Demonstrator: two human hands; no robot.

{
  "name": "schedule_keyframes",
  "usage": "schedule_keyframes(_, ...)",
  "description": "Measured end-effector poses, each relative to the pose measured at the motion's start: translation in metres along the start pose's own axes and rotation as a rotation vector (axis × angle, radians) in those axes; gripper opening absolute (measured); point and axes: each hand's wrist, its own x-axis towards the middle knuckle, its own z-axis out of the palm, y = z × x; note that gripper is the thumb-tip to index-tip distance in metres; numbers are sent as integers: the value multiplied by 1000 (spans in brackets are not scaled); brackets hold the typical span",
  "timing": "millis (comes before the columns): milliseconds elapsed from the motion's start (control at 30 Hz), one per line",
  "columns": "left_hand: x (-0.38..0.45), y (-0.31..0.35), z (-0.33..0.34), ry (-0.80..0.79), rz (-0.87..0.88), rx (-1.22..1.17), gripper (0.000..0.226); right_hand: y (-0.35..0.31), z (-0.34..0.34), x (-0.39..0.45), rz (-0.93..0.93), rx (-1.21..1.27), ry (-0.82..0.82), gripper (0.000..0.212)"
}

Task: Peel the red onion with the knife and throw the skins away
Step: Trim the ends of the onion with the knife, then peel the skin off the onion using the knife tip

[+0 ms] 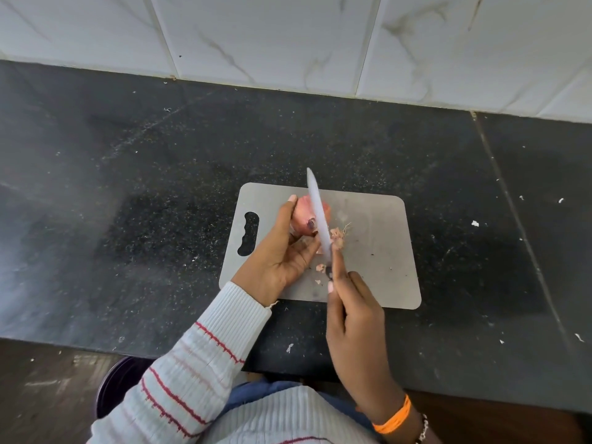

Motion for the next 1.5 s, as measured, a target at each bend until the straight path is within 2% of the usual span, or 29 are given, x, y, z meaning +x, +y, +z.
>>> schedule_keyframes(133, 4, 0, -4, 8, 84, 87, 56, 14, -13, 20, 61, -22, 78, 50)
schedule_keyframes(267, 2, -3, -8, -25, 124, 176, 28, 47, -13, 39, 152, -257, 10, 47)
schedule_keyframes(400, 1, -6, -9, -67, 123, 268, 26, 73, -1, 48, 236, -368, -57, 43)
schedule_keyframes(500, 1, -7, -11, -95, 171, 396, 26, 74, -2, 53, 222, -384, -56, 39)
schedule_keyframes(600, 2, -9, -14, -121, 215, 538, 33, 59, -9, 62, 146, -149, -9, 35)
schedule_keyframes(700, 1, -11, -14, -155, 251, 674, 42, 40, -8, 69, 106, 203, -99, 43)
schedule_keyframes(800, -1, -16, -12, -208, 304, 754, 39, 32, -3, 70, 75, 264, -123, 45)
schedule_keyframes(967, -1, -24, -9, -193, 601, 857, 23, 29, -3, 68, 36, 285, -35, 44)
schedule_keyframes(1067, 0, -28, -6, -183, 711, 894, 21, 30, -2, 65, 34, 299, 9, 42)
schedule_keyframes(1300, 3, -25, -5, -142, 672, 836, 34, 35, -1, 55, 10, 365, -11, 46)
schedule_keyframes(1400, 1, -24, -4, -153, 607, 797, 37, 38, -2, 55, 56, 530, -47, 47)
schedule_keyframes(1500, 7, -23, -7, -102, 629, 807, 42, 41, -8, 54, 122, 672, -120, 47)
